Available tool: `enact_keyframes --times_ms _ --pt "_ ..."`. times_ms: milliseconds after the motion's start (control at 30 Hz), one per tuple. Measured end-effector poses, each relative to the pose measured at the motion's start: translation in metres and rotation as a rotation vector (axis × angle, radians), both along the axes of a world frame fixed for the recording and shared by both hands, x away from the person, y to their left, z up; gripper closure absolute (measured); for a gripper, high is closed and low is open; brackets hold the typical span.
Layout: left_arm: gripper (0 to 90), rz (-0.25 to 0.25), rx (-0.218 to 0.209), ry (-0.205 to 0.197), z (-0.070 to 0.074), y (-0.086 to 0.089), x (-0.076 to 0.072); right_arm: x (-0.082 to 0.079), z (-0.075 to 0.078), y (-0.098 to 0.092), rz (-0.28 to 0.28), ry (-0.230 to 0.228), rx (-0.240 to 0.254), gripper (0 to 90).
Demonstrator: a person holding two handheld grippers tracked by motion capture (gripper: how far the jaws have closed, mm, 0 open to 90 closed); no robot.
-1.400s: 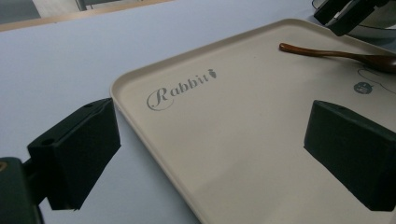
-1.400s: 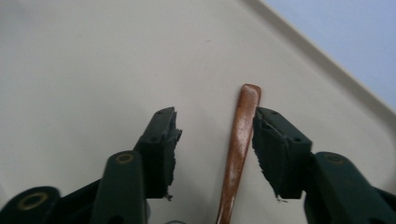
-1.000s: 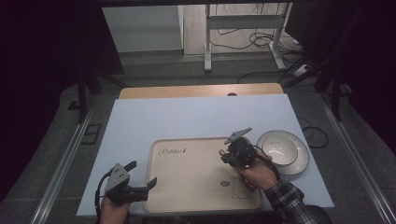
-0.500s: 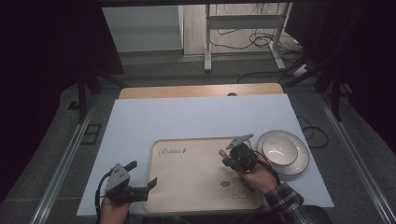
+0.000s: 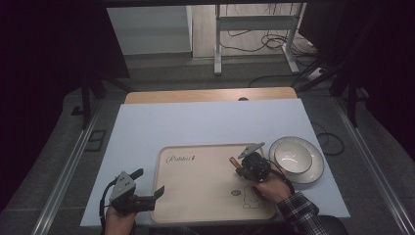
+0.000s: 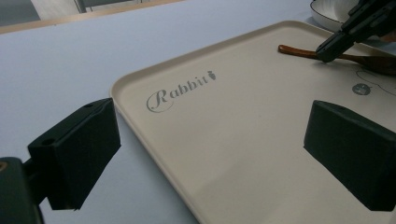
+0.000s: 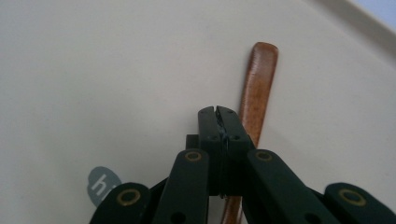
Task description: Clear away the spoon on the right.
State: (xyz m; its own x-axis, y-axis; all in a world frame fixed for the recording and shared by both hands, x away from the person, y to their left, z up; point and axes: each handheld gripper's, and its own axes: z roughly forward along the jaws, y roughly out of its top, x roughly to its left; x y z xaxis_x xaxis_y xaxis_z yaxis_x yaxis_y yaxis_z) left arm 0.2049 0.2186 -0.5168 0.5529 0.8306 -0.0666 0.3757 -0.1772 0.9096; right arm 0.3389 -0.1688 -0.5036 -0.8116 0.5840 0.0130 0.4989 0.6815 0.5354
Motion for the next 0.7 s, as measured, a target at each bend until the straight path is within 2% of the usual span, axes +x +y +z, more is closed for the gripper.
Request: enact_keyframes --times_ms 467,700 --pt "3.2 0.002 0.0 -0.001 0.0 0.0 0.0 0.009 0.001 -0.016 -0.071 -0.002 -0.006 89.7" --pt "3.2 0.003 0.001 0.0 0.0 0.0 0.0 0.011 0.002 -0.021 -0.1 -0.017 -0.017 89.7"
